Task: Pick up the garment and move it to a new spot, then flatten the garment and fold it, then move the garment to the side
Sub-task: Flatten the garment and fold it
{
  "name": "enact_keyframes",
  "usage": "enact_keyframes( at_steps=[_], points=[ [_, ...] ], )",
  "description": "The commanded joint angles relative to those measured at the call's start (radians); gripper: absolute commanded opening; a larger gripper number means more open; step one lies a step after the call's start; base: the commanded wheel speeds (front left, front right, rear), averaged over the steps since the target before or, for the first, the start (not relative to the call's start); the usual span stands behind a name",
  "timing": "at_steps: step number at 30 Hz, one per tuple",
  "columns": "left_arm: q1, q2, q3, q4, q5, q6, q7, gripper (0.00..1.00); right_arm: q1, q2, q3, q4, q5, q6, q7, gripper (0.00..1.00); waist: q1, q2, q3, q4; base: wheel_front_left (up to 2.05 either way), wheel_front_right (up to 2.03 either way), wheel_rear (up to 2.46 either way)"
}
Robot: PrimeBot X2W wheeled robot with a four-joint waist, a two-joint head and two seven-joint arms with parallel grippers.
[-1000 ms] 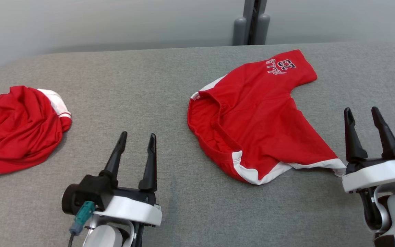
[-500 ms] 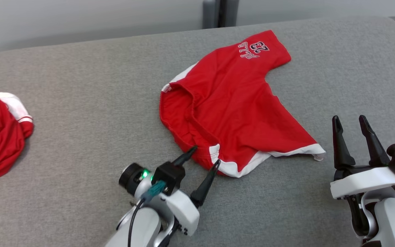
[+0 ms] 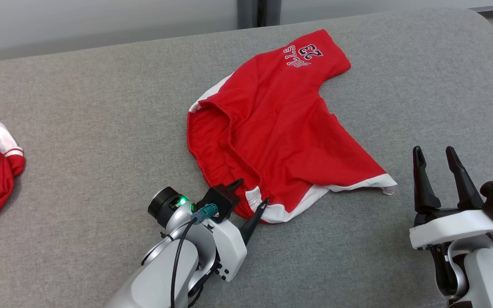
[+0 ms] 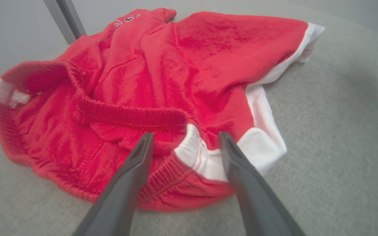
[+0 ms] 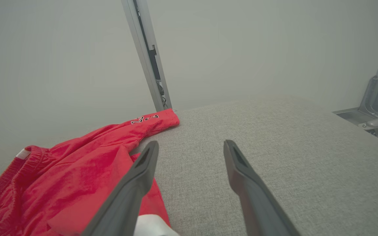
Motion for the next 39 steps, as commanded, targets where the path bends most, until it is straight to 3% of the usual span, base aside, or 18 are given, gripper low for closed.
enact_keyframes(
  at_steps=[1,2,4,5,11,25,39],
  points=[
    [-0.017,0.005,-0.004,0.008,-0.011,-0.006,0.003,1.00,0.004,-0.002,-0.008,0.004,-0.004,0.000,-0.002,1.00,0.0000,-0.0001,-0.002,0.006,0.00,0.00,0.00],
    [-0.018,0.005,-0.011,0.011,-0.014,-0.006,0.005,0.92,0.004,-0.002,-0.010,0.004,-0.008,0.000,-0.002,1.00,0.0000,-0.0001,-0.004,0.010,0.00,0.00,0.00],
    [-0.020,0.005,-0.023,0.018,-0.023,-0.007,0.008,0.15,0.005,-0.004,-0.015,0.007,-0.022,0.000,-0.002,1.00,0.0000,-0.0001,-0.008,0.020,0.00,0.00,0.00],
    [-0.019,0.005,-0.027,0.020,-0.029,-0.009,0.008,0.00,0.005,-0.003,-0.018,0.008,-0.024,0.000,-0.002,1.00,0.0000,-0.0001,-0.011,0.025,0.00,0.00,0.00],
    [-0.014,0.005,-0.025,0.021,-0.077,-0.011,-0.020,0.00,0.004,-0.003,-0.021,0.014,-0.036,0.000,-0.002,1.00,0.0000,-0.0001,-0.023,0.062,0.00,0.00,0.00],
    [0.050,0.061,0.124,-0.044,-0.138,0.086,-0.141,0.00,0.031,-0.006,-0.021,0.040,-0.046,0.000,-0.002,1.00,0.0000,-0.0001,-0.073,0.163,0.00,0.00,0.00],
    [0.205,0.080,0.151,-0.113,-0.129,0.066,-0.143,0.00,0.071,0.004,-0.036,0.114,-0.047,0.000,-0.002,1.00,0.0000,-0.0001,-0.102,0.191,0.00,0.00,0.00]
  ],
)
